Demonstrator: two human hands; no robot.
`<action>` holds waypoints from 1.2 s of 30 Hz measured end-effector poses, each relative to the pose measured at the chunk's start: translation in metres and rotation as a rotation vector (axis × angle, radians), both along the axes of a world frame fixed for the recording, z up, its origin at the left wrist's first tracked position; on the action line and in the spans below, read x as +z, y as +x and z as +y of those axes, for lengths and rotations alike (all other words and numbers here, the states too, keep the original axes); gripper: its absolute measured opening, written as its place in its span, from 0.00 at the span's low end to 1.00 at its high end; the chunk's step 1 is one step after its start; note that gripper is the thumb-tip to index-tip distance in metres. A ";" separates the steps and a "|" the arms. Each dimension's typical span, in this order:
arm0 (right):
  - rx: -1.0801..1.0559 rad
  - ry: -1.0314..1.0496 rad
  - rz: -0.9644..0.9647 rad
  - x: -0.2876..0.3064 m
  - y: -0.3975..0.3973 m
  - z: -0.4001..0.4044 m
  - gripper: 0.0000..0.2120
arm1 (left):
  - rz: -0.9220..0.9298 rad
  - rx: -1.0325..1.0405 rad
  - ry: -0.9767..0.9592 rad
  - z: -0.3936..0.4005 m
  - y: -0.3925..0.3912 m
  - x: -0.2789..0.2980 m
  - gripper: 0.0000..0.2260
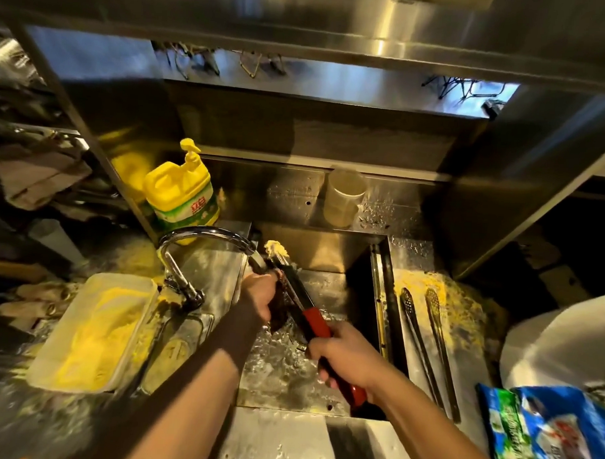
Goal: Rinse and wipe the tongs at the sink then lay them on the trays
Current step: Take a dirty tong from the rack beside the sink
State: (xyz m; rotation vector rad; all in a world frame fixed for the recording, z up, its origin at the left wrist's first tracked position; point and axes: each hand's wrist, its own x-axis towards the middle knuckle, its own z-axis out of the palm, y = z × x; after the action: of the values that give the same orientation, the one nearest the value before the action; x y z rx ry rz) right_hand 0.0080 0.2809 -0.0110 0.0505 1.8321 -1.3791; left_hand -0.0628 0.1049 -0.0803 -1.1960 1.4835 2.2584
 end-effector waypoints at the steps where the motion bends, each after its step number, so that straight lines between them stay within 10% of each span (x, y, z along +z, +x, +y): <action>1: -0.005 0.005 0.010 0.000 -0.003 -0.001 0.11 | -0.019 -0.051 0.008 0.007 0.002 -0.002 0.08; 18: -0.127 -0.075 -0.098 0.012 -0.022 0.060 0.11 | -0.096 0.058 -0.205 -0.009 0.011 -0.020 0.20; 26: -0.159 -0.090 -0.016 0.011 -0.032 0.028 0.20 | 0.128 0.148 0.272 0.009 0.034 -0.022 0.19; 36: -0.016 0.063 -0.017 0.007 -0.026 0.003 0.22 | 0.212 0.100 0.266 0.002 0.034 -0.024 0.21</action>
State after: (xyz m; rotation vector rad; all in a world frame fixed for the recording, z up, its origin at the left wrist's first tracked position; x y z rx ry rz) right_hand -0.0182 0.2844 -0.0035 0.1092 1.8645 -1.3277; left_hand -0.0290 0.1067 -0.1038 -0.9989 1.1578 2.6189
